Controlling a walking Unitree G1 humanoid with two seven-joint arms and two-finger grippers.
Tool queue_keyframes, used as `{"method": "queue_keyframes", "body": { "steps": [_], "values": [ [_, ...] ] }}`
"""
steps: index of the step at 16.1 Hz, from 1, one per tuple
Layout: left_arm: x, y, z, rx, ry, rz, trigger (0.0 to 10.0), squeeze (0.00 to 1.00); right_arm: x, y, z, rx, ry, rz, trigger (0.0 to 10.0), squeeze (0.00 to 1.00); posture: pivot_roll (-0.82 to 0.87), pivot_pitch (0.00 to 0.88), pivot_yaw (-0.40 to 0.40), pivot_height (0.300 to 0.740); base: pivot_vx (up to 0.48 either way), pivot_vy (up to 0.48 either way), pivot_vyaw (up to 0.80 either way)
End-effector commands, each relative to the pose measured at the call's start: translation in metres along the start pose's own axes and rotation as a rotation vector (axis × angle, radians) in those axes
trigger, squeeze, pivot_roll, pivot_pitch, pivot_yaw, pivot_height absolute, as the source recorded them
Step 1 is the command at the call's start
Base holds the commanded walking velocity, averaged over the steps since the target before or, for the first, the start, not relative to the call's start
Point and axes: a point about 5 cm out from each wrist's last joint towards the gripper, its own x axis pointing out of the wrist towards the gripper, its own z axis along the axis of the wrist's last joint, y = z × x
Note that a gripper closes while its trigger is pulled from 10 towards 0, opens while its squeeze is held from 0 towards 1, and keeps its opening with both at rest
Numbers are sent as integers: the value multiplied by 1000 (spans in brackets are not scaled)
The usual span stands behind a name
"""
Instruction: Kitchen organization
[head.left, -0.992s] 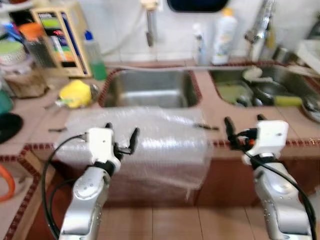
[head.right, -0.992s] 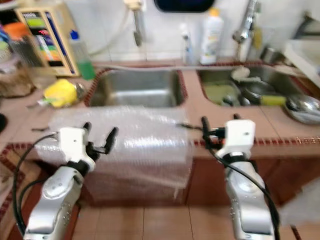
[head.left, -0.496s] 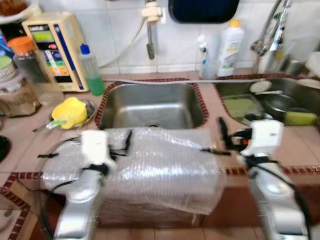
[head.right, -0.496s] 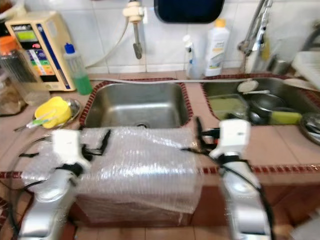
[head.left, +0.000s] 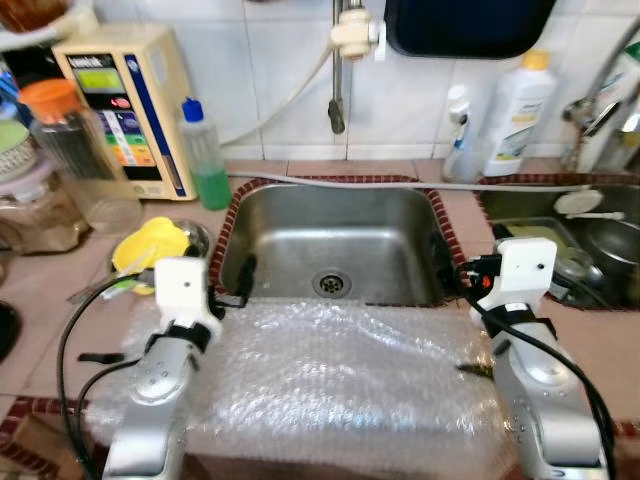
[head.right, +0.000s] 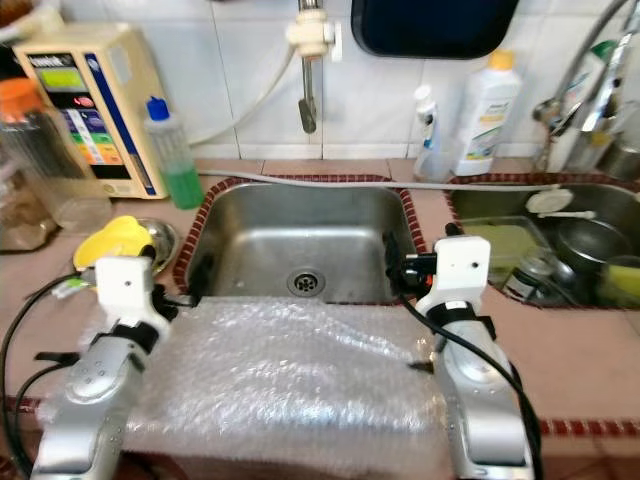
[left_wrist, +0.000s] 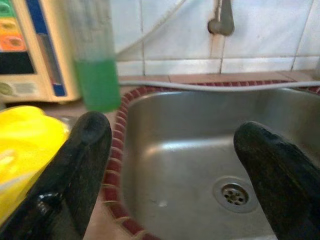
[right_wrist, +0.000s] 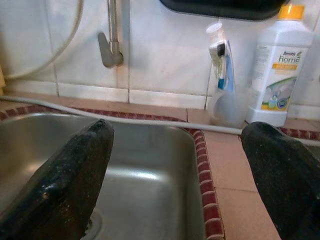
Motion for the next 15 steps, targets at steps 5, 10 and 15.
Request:
{"method": "queue_keyframes", "body": {
  "steps": [5, 10, 15],
  "values": [
    [-3, 5, 14, 89, -66, 19, 10000, 0, 2, 1, 6, 6, -25, 14, 10000, 0, 14, 0, 33, 740, 0, 0, 0],
    [-5, 23, 40, 196, -184, 135, 10000, 0, 9, 18, 20, 65, -46, 124, 10000, 0, 32, 0, 26, 740, 0, 0, 0],
    [-15, 50, 30, 190, -111, 299, 10000, 0, -1, 48, 21, 184, -2, 417, 10000, 0, 38, 0, 29, 740, 0, 0, 0]
  ]
}}
